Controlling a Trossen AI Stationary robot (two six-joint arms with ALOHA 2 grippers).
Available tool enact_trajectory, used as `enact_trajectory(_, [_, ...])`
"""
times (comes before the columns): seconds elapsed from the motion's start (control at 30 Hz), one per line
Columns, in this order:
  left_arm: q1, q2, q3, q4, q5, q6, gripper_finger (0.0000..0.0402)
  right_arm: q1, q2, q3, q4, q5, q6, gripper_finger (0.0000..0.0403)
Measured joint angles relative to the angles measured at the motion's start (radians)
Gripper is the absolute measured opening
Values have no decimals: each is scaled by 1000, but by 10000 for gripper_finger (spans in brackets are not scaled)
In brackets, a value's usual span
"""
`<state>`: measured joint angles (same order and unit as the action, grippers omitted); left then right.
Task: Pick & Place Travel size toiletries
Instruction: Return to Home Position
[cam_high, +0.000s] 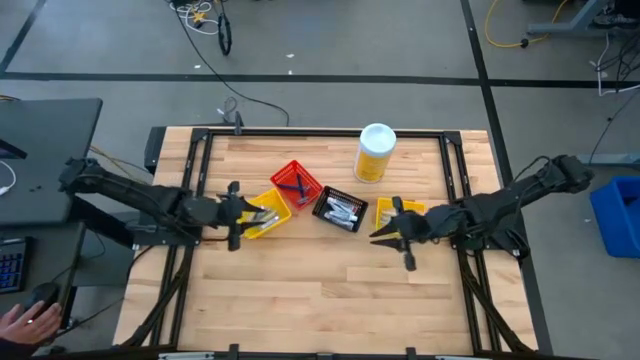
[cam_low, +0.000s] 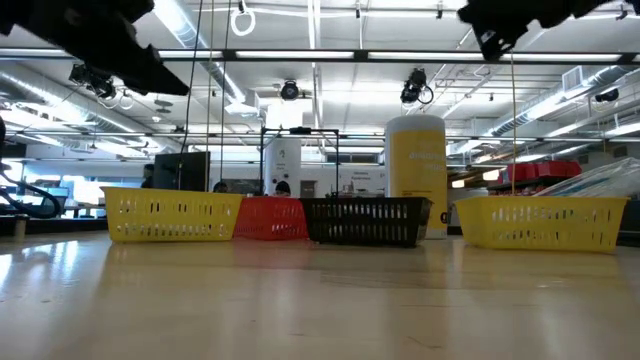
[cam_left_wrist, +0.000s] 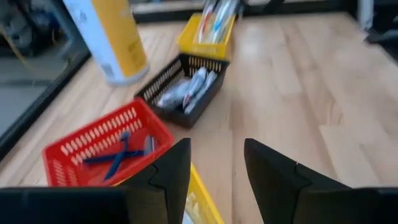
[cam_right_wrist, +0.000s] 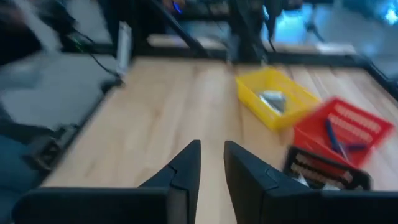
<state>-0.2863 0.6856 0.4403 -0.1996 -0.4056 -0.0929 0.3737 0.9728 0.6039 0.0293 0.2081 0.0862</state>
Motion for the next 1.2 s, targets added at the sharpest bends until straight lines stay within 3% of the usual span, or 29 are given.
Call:
enact_trajectory(0.17, [0, -156, -133, 154, 24, 68, 160, 0, -170, -181, 177, -29, -54, 78])
enact_trajectory(0.37, [0, -317, -266, 289, 59, 110, 160, -2, -364, -326, 237, -31, -59, 78])
enact_trajectory(0.53, [0, -422, -321, 303, 58, 135, 160, -2, -496, -400, 238, -36, -82, 78])
enact_trajectory(0.83, [0, -555, -428, 340, 68, 154, 160, -2, -681, -522, 245, -36, -105, 78])
enact_trajectory(1.2, [0, -603, -431, 336, 87, 228, 160, -2, -795, -594, 223, -6, -113, 78])
